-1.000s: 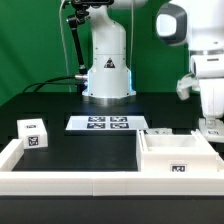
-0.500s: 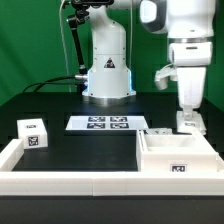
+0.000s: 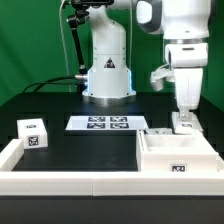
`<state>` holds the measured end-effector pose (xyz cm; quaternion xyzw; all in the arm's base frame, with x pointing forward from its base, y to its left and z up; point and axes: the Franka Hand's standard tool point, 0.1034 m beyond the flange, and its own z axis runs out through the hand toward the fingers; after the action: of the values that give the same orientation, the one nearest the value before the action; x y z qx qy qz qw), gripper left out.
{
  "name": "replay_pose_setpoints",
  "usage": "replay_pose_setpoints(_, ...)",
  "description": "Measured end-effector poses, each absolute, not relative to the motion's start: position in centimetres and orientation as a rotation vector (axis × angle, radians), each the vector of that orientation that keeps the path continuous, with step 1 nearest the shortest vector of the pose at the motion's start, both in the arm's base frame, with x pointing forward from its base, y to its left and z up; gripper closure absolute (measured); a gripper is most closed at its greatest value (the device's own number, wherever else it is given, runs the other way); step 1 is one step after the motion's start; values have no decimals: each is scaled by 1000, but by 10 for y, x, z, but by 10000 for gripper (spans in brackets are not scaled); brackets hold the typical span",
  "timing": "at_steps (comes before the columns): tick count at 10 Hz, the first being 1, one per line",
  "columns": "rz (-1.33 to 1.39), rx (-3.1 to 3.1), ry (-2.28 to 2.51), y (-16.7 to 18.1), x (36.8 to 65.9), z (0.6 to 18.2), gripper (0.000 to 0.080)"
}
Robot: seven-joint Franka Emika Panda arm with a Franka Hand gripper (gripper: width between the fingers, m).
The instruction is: Assemble cabinet
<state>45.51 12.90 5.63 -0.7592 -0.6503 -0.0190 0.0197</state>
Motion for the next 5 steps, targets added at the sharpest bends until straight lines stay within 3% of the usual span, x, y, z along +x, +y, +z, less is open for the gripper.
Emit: replay_pose_setpoints(5,-48,-2323,-2049,108,455,53,731)
